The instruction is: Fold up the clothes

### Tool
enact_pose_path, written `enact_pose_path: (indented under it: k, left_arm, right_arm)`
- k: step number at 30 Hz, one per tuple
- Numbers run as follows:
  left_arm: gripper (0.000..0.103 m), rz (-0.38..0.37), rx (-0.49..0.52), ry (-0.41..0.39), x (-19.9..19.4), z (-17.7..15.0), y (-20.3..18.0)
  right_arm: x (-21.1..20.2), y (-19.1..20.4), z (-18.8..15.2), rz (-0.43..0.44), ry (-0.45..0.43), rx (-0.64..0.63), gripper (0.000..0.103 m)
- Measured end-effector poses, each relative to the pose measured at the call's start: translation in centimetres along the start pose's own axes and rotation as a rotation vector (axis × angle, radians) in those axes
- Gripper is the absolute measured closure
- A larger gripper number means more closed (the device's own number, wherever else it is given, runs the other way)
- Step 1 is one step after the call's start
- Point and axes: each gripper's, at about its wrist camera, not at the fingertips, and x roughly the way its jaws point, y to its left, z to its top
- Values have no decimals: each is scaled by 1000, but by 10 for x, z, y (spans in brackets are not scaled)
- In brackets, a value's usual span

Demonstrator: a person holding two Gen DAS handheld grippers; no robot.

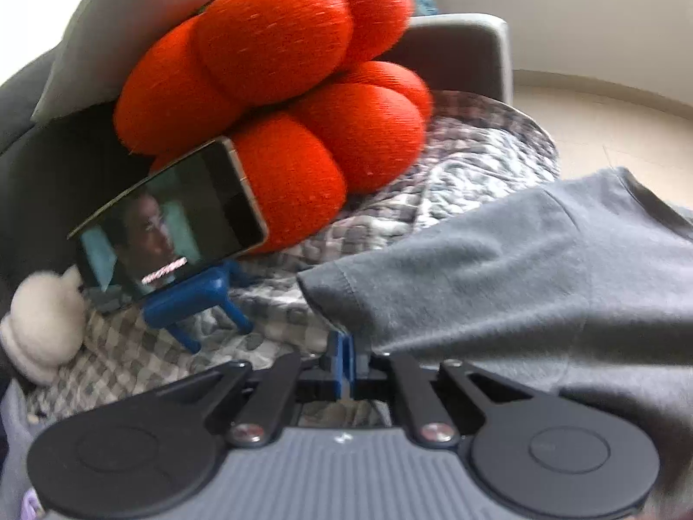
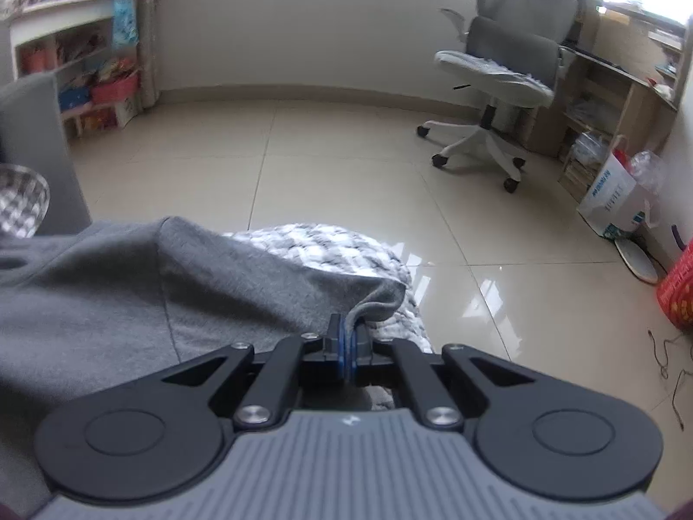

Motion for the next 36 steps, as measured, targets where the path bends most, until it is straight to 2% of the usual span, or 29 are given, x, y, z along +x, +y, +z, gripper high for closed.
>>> enact_pose_path:
  k: [4,8,14,17,20,22,24,28,32,36]
  left_arm:
    - [92,-20,-33,-4,-4,1,6]
    - [75,-40,-66,-8,-8,2,13]
    - [71,-72,-113,-11,-14,4,22]
    - [67,-127,-143,2,-20,2,25]
    - [63,-229,-145,33,-30,-6,24]
    - [63,-287,-116,57,-41,-17,21]
    - [61,-330,-80,60,-55,-31,26]
    - [61,-416,5,65,-84,-69,47]
    - [61,-467,26,74,-108,-107,77]
    - [61,-490,23,84,-128,-139,99]
  right_arm:
    - [3,0,-3,-22,2,27,96]
    - [-11,-11,4,-21,-69,92,88]
    - [-24,-19,12,9,-96,185,88]
    - [-32,-10,13,64,-99,163,88]
    - [-51,3,13,141,-126,108,87]
    - [-65,8,10,188,-135,66,82]
    - [-80,7,3,233,-137,23,67]
    - [-112,1,-15,324,-139,-53,66]
    - [-144,-24,-51,438,-123,13,66]
    - [-168,-48,-98,451,-99,-5,66]
